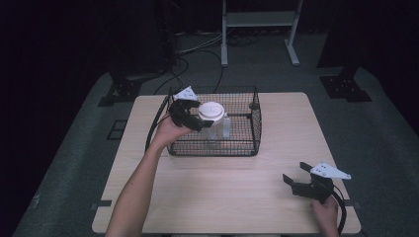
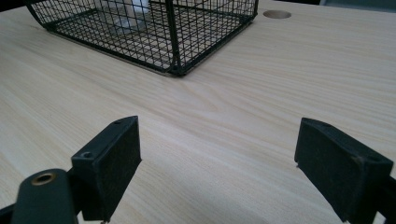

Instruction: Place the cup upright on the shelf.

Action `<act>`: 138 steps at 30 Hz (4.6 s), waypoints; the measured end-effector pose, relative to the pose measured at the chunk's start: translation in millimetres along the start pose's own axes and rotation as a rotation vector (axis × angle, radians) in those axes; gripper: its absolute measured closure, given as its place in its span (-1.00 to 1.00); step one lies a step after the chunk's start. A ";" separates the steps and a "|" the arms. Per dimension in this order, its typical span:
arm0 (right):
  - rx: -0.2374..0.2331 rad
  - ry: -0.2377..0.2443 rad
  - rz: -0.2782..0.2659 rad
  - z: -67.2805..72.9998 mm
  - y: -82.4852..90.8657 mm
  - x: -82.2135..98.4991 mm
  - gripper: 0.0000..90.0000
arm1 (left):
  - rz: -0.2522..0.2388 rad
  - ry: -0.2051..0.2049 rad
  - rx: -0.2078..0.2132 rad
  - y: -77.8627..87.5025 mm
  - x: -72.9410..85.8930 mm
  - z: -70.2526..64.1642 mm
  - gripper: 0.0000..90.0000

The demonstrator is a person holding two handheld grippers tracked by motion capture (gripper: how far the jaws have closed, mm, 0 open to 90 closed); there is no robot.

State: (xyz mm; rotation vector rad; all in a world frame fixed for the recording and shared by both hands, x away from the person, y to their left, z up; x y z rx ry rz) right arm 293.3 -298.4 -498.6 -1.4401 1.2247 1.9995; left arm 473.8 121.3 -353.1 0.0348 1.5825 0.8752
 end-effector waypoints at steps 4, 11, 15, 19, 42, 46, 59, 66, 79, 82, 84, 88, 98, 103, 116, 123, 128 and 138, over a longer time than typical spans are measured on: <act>0.000 0.005 0.003 0.6 -0.4 0.0 -0.70 | 0.006 -0.005 -0.010 7.2 3.1 -0.5 -1.00; 0.001 0.005 0.005 1.2 -0.3 0.1 -0.70 | 0.008 -0.004 -0.023 18.6 9.0 -1.1 -1.00; 0.006 0.010 0.010 1.7 -0.8 0.0 -0.70 | 0.009 -0.007 -0.027 25.4 13.6 -3.3 -1.00; 0.009 0.006 0.016 2.5 -1.0 0.1 -0.70 | 0.002 -0.013 -0.025 33.0 14.5 -7.0 -1.00; 0.019 0.017 0.022 2.7 -2.2 0.1 -0.70 | -0.030 -0.050 0.009 50.9 29.7 -36.4 -1.00; 0.020 0.017 0.025 3.2 -2.4 0.0 -0.70 | -0.036 -0.052 0.011 52.8 33.3 -39.4 -1.00; 0.025 0.016 0.033 4.3 -2.9 0.0 -0.70 | -0.047 -0.048 0.029 55.4 50.3 -51.8 -1.00; 0.025 0.020 0.035 4.5 -3.0 0.0 -0.70 | -0.066 -0.053 0.044 55.9 54.5 -60.7 -1.00; 0.027 0.025 0.037 4.6 -3.3 0.0 -0.70 | -0.091 -0.036 0.044 61.4 68.5 -69.9 -1.00; 0.028 0.027 0.039 4.9 -3.4 0.0 -0.70 | -0.094 -0.027 0.046 62.6 73.2 -71.6 -1.00; 0.030 0.028 0.041 5.1 -3.5 0.0 -0.70 | -0.090 -0.032 0.036 63.3 76.6 -72.8 -1.00; 0.030 0.028 0.042 5.4 -3.7 0.0 -0.70 | -0.098 -0.021 0.041 65.3 83.1 -75.8 -1.00; 0.032 0.028 0.044 5.9 -3.8 0.0 -0.70 | -0.094 -0.013 0.035 65.2 100.0 -83.2 -1.00; 0.032 0.029 0.046 6.1 -3.8 0.0 -0.70 | -0.108 0.001 0.040 65.3 107.1 -86.3 -1.00; 0.040 0.027 0.045 6.1 -3.7 -0.1 -0.70 | -0.127 0.041 0.046 67.3 128.3 -92.0 -0.99; 0.040 0.030 0.045 6.3 -3.6 -0.2 -0.70 | -0.092 0.022 0.036 67.1 138.4 -101.5 -0.99; 0.039 0.031 0.045 6.3 -3.6 -0.2 -0.70 | -0.073 0.006 0.031 66.5 145.3 -107.9 -0.99; 0.038 0.034 0.043 6.4 -3.4 -0.2 -0.70 | -0.055 0.017 0.049 66.6 166.6 -116.1 -0.99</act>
Point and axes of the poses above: each handheld gripper's, and its own axes: y roughly backward along the jaws, x roughly out of its underside, z roughly to its left, the point moved 1 cm from there along -y, roughly forward along the jaws, and after that the axes turned 3 degrees about -x, right-handed, at the moved point
